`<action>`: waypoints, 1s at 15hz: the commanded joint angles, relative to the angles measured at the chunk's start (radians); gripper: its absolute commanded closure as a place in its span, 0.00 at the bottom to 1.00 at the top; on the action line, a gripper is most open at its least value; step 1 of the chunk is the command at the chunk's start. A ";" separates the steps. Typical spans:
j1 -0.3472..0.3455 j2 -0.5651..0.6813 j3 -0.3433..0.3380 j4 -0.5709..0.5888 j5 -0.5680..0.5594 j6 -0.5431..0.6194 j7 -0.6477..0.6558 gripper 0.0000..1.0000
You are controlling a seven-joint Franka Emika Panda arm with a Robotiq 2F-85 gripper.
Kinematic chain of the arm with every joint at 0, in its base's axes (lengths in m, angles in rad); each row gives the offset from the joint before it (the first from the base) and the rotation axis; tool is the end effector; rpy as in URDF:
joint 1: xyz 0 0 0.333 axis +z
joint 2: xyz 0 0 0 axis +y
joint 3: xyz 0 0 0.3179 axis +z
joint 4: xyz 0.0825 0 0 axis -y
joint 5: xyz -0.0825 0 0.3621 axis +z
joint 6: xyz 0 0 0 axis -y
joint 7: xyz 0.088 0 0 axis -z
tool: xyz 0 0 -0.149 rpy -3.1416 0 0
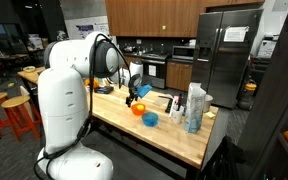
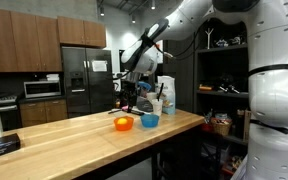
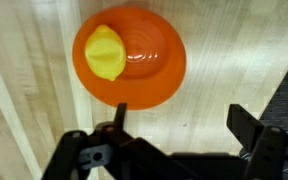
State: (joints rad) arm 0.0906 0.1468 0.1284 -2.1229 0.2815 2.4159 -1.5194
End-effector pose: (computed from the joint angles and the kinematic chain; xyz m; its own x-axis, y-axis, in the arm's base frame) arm 0.5526 0.1316 0.3329 0.0188 0.9714 0.2367 0.9931 -0.0456 0.1084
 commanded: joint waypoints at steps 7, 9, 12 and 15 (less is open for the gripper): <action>0.047 -0.326 0.009 -0.200 -0.040 -0.076 0.111 0.00; 0.062 -0.384 0.002 -0.257 -0.039 -0.096 0.120 0.00; 0.089 -0.478 -0.008 -0.352 -0.028 -0.111 0.124 0.00; 0.131 -0.580 -0.024 -0.446 -0.006 -0.118 0.111 0.00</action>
State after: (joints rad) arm 0.1753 -0.2993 0.1333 -2.4639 0.2564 2.3107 -1.4071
